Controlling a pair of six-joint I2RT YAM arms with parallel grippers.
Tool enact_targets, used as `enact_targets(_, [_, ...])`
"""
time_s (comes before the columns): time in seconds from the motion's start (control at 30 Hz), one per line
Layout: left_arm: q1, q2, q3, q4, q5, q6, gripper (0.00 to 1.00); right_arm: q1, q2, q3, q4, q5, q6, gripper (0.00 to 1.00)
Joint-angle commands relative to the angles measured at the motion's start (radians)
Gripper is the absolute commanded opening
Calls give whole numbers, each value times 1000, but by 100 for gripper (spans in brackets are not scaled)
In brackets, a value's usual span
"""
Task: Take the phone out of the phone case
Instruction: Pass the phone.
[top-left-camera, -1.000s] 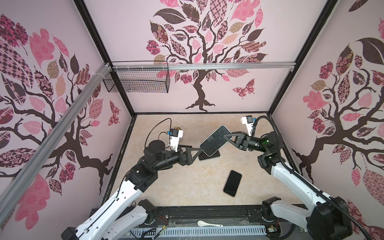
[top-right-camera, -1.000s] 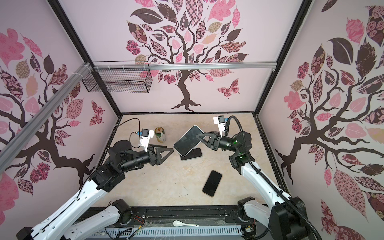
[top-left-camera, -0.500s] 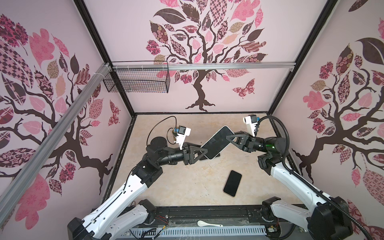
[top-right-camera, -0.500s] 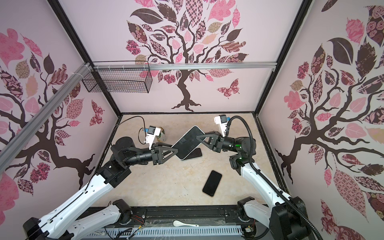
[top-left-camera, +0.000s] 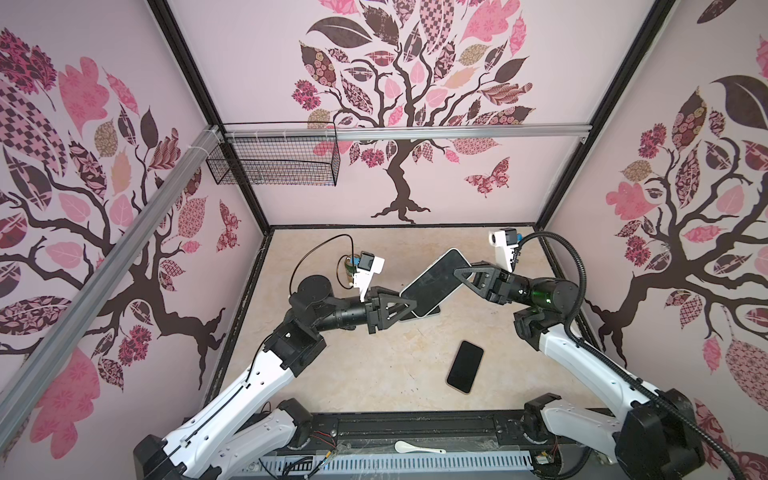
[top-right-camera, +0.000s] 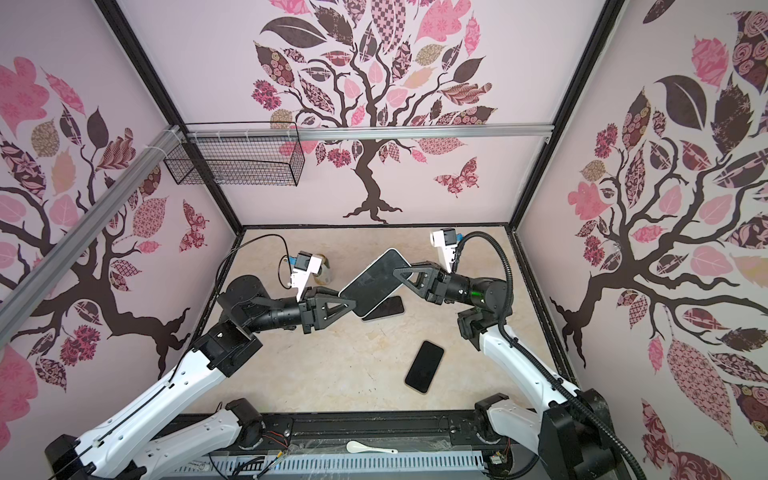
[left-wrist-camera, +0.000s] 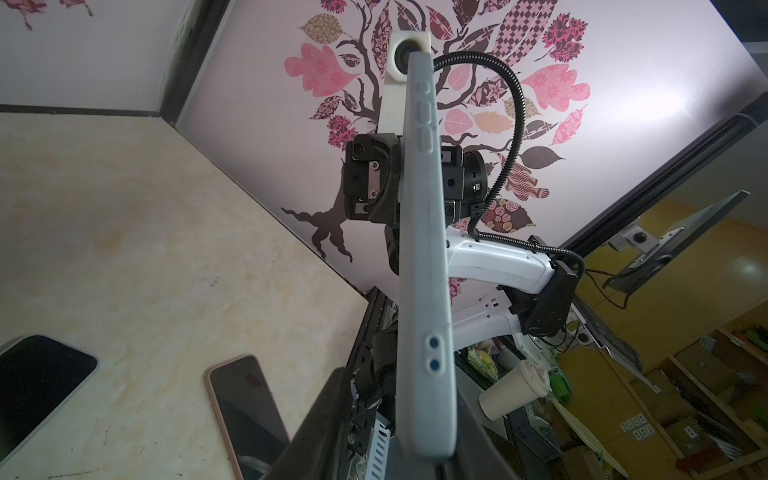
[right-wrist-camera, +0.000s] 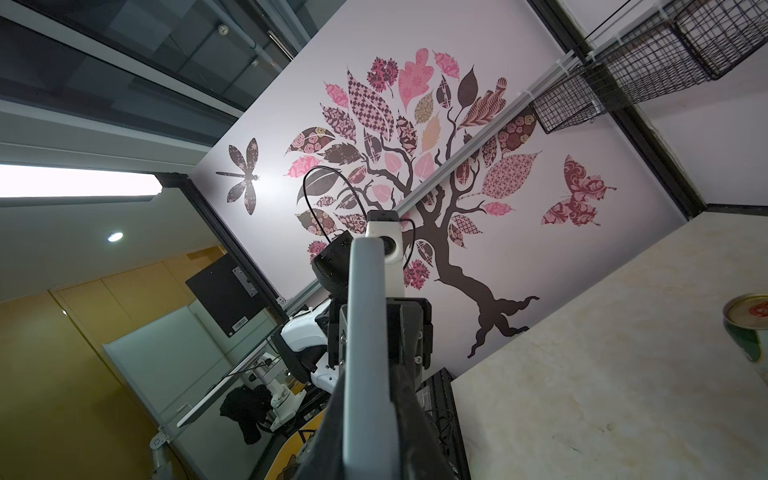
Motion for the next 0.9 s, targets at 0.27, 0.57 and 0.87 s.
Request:
enact_targets(0.27, [-40,8,33,60,-10,-2,23,25,-42,-2,58,60,-25,0])
enact_targets(0.57, [-53,-1,32,50,-37,-5,0,26,-62,-13,-7,51,-81,0])
enact_targets(0.87, [-18,-30,81,-120,-89,55,0,25,-135,16,-324,59,-343,50])
